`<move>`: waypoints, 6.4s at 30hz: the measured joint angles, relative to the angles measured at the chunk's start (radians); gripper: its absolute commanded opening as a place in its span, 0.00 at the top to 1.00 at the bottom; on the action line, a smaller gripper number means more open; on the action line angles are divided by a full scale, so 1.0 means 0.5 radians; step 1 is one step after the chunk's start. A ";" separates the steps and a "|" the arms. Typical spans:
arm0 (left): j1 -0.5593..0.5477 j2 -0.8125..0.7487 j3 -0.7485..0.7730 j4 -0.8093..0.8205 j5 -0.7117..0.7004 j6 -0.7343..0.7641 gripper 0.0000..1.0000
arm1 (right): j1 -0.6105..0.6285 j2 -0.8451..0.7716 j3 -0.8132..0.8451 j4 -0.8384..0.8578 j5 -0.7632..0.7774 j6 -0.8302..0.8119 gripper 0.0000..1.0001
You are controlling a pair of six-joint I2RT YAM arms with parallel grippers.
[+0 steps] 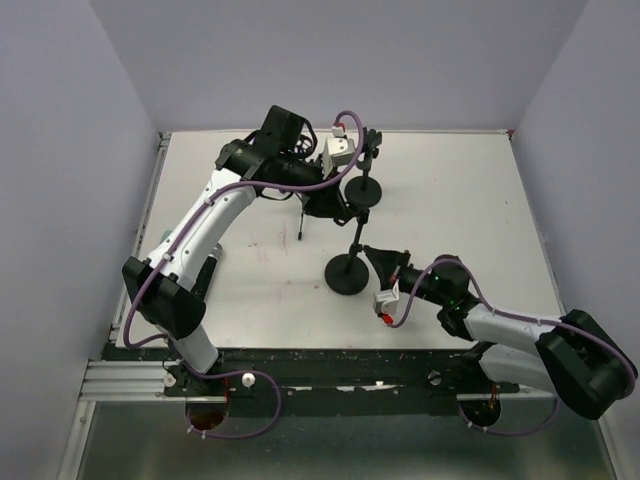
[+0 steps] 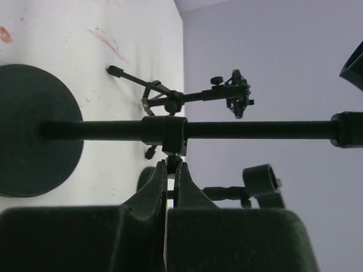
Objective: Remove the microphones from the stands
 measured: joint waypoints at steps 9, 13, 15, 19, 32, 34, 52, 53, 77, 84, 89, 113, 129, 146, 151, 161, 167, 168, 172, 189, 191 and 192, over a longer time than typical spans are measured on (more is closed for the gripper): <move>-0.008 0.000 0.000 0.004 0.010 -0.011 0.68 | 0.012 -0.201 -0.086 -0.085 0.011 -0.456 0.54; -0.008 0.000 0.000 0.004 0.010 -0.011 0.68 | 0.013 -0.504 -0.053 -0.420 0.030 -0.513 0.52; -0.008 0.000 0.000 0.004 0.010 -0.011 0.68 | 0.013 -0.636 -0.045 -0.571 0.046 -0.503 0.46; -0.008 0.000 0.000 0.005 0.010 -0.011 0.68 | 0.013 -0.775 0.085 -0.977 0.097 -0.280 0.36; -0.008 0.001 0.000 0.007 0.011 -0.025 0.68 | -0.624 0.459 1.512 -2.256 -0.263 1.574 0.28; -0.008 0.001 0.000 0.007 0.011 -0.024 0.68 | -0.666 0.588 1.572 -2.395 -0.421 1.717 0.28; -0.008 -0.016 -0.030 0.023 0.010 -0.018 0.68 | -0.738 1.381 2.006 -3.116 -1.439 2.084 0.37; -0.008 -0.016 -0.032 0.024 0.011 -0.017 0.68 | -0.738 1.381 2.008 -3.102 -1.480 2.121 0.39; -0.008 -0.016 -0.034 0.024 0.011 -0.009 0.68 | -0.737 1.382 2.004 -2.927 -1.596 2.271 0.81; -0.008 -0.016 -0.034 0.026 0.008 -0.008 0.68 | -0.695 1.304 2.086 -3.041 -1.444 1.956 0.94; -0.011 -0.016 -0.034 0.025 0.008 -0.008 0.68 | -0.638 1.177 2.106 -3.107 -1.257 1.646 0.99; -0.028 -0.019 -0.044 0.019 0.021 -0.010 0.68 | 0.114 -0.562 0.105 -0.484 0.150 -0.005 0.48; -0.028 -0.020 -0.078 0.024 0.024 0.008 0.68 | 0.091 -0.790 0.581 -1.384 1.042 1.059 0.29; -0.028 -0.019 -0.172 0.021 0.017 0.059 0.68 | 0.047 0.221 2.064 -2.735 -0.091 1.319 0.35; -0.028 -0.027 -0.365 0.066 0.016 0.109 0.69 | 0.042 0.307 2.087 -2.881 -0.182 1.257 0.34; -0.028 -0.028 -0.556 0.109 -0.002 0.125 0.52 | 0.042 0.312 1.989 -2.879 -0.201 1.187 0.35; -0.028 -0.033 -0.529 0.127 -0.070 0.087 0.23 | 0.042 0.379 1.839 -2.710 -0.198 1.175 0.35; -0.028 -0.039 -0.529 0.130 -0.085 0.081 0.02 | 0.042 0.392 1.818 -2.678 -0.195 1.178 0.35; -0.012 -0.094 -0.530 0.138 -0.148 0.053 0.02 | 0.042 0.438 1.777 -2.573 -0.192 1.183 0.35; 0.109 -0.291 -0.583 0.283 -0.426 -0.168 0.06 | 0.048 0.446 1.519 -2.021 0.278 1.839 0.90; 0.131 -0.291 -0.583 0.301 -0.440 -0.183 0.07 | 0.036 0.426 1.500 -1.979 0.440 1.882 0.92; 0.143 -0.291 -0.583 0.310 -0.447 -0.192 0.07 | 0.017 0.424 1.497 -1.960 0.511 1.901 0.93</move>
